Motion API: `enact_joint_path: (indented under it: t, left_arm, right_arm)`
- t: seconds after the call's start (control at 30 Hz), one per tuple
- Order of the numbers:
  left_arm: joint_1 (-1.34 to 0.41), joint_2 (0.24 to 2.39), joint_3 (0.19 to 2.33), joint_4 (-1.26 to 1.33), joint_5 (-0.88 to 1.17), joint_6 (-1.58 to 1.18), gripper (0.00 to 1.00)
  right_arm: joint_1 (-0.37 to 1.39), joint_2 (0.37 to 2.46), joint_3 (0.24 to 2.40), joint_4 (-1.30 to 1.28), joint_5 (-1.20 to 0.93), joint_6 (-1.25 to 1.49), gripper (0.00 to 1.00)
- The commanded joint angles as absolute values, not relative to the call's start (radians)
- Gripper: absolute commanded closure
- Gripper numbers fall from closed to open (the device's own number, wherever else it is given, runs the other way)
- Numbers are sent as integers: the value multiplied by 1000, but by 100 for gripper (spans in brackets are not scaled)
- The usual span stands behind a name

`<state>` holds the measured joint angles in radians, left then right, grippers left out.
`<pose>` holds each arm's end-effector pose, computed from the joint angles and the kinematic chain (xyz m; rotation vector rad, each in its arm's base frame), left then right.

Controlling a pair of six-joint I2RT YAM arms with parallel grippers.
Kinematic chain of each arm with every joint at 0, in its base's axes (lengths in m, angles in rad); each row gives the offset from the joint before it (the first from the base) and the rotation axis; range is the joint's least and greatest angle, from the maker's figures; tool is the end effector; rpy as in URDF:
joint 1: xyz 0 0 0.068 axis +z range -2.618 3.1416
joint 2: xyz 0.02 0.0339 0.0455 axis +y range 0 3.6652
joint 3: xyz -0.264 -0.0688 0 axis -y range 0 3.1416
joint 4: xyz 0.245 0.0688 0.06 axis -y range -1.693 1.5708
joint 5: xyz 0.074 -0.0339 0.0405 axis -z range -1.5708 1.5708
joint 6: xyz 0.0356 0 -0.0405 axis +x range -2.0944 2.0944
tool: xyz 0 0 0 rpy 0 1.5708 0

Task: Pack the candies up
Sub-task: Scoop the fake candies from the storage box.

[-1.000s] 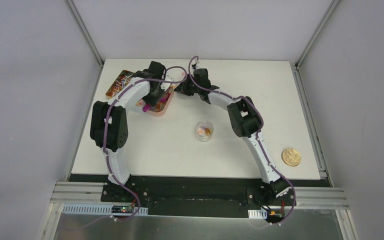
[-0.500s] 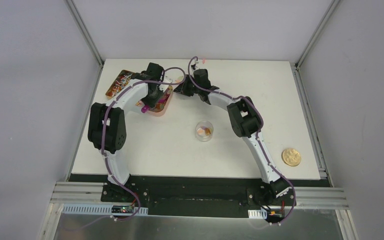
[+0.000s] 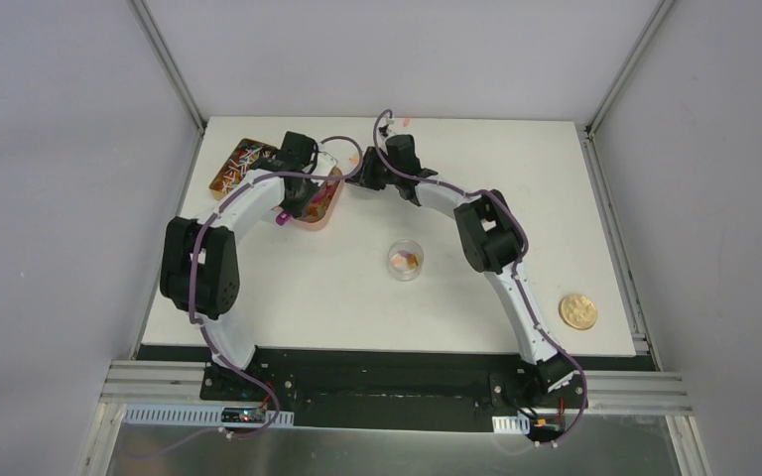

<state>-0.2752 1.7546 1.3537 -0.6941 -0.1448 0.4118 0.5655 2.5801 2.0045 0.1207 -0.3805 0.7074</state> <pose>0.3548 -0.0949 0.2356 0.8541 2.5271 0.2371 0.4808 0.3208 0.1240 -0.1071 2.1997 1.1497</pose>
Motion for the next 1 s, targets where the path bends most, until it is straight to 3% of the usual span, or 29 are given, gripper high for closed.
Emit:
enact_joint_path:
  t: [0.0,0.37,0.97]
  left_arm:
    - [-264,1686,1338,-615,-141,425,100]
    - [-264,1559,1302,-577,-122,452,100]
    - [-268,1280,1244,-535,142,508,100]
  right_arm:
    - [554,2447,1981,148,-398,669,76]
    - [510,2283,1902,95,-422,619,72]
    - [442,1786,1471,-110,-327,406,68]
